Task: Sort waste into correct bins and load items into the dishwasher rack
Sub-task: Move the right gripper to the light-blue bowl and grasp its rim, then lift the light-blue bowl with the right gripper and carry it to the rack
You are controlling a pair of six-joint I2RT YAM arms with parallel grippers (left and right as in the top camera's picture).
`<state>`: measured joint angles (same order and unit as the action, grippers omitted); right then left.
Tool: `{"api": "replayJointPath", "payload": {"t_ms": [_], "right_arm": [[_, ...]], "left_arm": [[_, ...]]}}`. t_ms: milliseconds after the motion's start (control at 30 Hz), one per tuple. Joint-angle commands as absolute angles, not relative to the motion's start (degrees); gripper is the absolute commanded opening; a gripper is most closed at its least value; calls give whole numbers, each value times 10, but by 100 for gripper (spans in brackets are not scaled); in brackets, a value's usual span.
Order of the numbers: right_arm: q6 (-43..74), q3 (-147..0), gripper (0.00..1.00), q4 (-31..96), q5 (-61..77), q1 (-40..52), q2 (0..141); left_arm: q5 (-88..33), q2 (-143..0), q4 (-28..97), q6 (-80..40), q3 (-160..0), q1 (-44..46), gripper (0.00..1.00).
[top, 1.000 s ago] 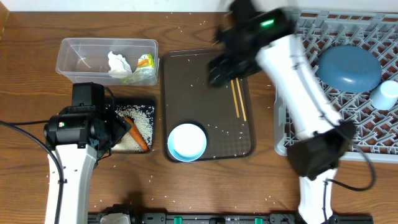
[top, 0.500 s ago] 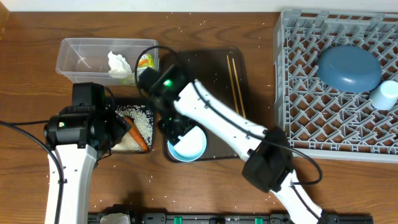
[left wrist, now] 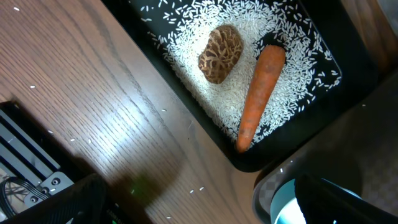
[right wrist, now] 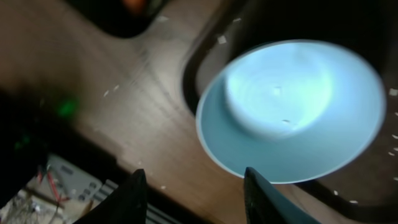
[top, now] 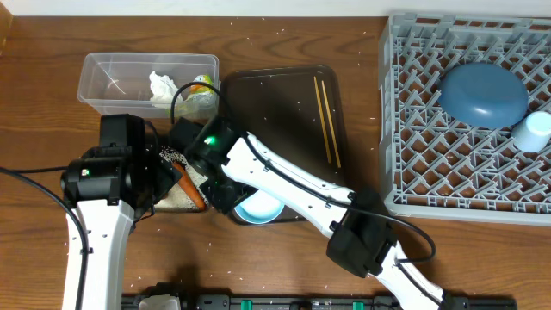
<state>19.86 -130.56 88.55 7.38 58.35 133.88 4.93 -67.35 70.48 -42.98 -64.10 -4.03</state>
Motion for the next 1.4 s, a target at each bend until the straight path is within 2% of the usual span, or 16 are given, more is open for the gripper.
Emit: {"api": "replayJointPath", "payload": {"t_ms": [0,400,533,633,733,867,1067,1367], "right_arm": [[249,-1314,43,878,39,565,1348],[321,-1267,40,833,4,522,1348],[328,-1217,32,768,72,507,1348],[328,-1183,30,725,109,505,1348],[340,-1174,31,714,110,506,1348],[354,-1173,38,714,110,507,1348],[357,-1173,41,716,108,510,1348],[355,-1173,45,775,15,475,1348]], "left_arm": [[60,-674,707,-420,-641,-42,98],[61,-674,707,-420,-641,-42,98],[61,-674,707,-420,-641,-42,98],[61,-674,707,-420,-641,-42,98],[60,-674,707,-420,-641,-42,98],[60,-674,707,-420,-641,-42,98],[61,-674,707,-420,-641,-42,98],[60,-674,707,-420,-641,-42,98]]}}
